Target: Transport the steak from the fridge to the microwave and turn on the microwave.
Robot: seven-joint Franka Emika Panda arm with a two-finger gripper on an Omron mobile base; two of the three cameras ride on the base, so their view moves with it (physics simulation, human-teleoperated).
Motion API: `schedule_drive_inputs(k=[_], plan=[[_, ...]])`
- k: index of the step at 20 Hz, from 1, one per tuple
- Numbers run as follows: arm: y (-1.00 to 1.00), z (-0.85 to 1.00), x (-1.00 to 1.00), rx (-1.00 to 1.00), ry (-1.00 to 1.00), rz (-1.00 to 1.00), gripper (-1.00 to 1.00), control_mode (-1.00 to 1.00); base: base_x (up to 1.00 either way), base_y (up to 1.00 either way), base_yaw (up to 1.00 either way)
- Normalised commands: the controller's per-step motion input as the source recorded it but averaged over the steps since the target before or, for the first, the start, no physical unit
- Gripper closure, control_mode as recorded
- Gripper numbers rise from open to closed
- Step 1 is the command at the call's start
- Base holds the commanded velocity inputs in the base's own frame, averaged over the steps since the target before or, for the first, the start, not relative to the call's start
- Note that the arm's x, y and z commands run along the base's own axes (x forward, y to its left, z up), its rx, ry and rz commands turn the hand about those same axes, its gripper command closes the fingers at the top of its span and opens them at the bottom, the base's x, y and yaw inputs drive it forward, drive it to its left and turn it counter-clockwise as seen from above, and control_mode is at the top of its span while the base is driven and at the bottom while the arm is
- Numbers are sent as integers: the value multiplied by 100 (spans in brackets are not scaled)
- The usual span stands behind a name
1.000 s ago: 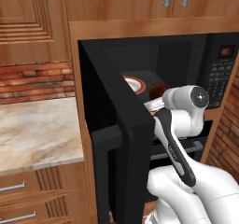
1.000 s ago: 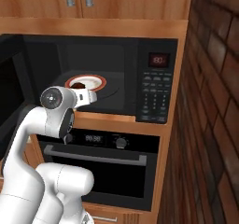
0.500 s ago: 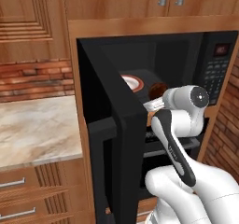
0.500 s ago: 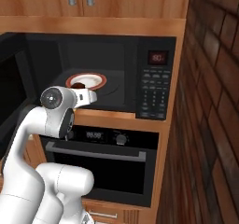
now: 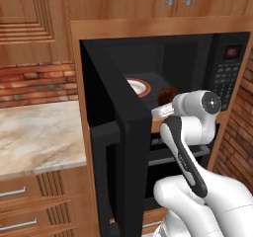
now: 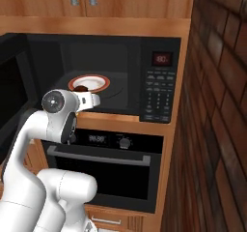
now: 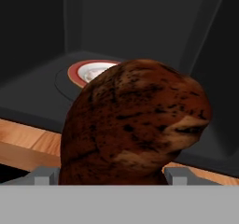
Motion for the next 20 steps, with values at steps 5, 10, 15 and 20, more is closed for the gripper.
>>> schedule_drive_inputs(k=[5,10,15,20], plan=[[0,0,0,0,0,0,100,100,-24,-20,0],[-17,14,-1,1,-13,1,100,-100,0,0,0],[-20,15,17,5,-12,8,100,-100,0,0,0],[-2,18,47,6,-2,1,100,-100,0,0,0]])
